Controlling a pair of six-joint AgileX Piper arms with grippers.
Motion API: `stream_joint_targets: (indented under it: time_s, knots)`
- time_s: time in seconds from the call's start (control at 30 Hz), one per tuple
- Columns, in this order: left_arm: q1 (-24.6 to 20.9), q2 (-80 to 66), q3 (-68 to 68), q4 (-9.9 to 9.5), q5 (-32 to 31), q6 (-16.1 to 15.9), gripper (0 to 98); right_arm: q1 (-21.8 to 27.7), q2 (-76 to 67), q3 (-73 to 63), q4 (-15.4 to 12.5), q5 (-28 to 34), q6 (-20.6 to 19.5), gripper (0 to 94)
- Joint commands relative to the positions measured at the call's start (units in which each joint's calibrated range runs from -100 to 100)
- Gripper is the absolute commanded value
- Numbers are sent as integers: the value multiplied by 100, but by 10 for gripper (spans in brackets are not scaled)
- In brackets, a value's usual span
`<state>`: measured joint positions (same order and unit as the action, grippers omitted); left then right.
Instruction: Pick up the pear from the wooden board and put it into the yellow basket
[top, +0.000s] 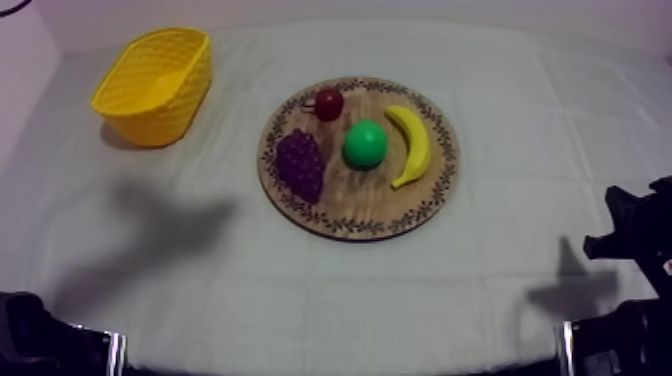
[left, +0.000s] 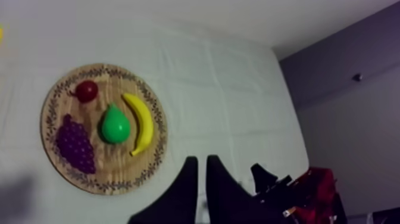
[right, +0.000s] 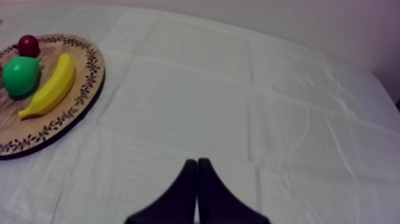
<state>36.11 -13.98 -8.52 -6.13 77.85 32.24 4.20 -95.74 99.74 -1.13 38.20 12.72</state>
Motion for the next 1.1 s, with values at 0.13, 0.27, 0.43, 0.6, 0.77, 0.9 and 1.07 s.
stream_joint_targets:
  time_s: [0.13,0.27,0.43,0.6,0.77,0.9,1.07]
  knots:
    - [-103,1691,-425,287,-354,-192,55,1,-2,4,-1,2,0,3]
    - [-242,2339,-274,539,-674,-344,57,1,-2,4,-1,2,0,3]
    - [-439,2978,319,941,-1409,-680,62,1,-2,4,-1,2,0,3]
    - [-486,3385,619,1110,-1770,-832,71,1,-2,4,-1,2,0,3]
    - [-453,3511,681,1142,-1924,-849,221,1,-2,4,-1,2,0,3]
    - [-401,3466,782,1067,-2106,-814,708,1,-2,4,-1,2,0,3]
    - [-365,3370,976,973,-2340,-650,882,1,-2,4,-1,2,0,3]
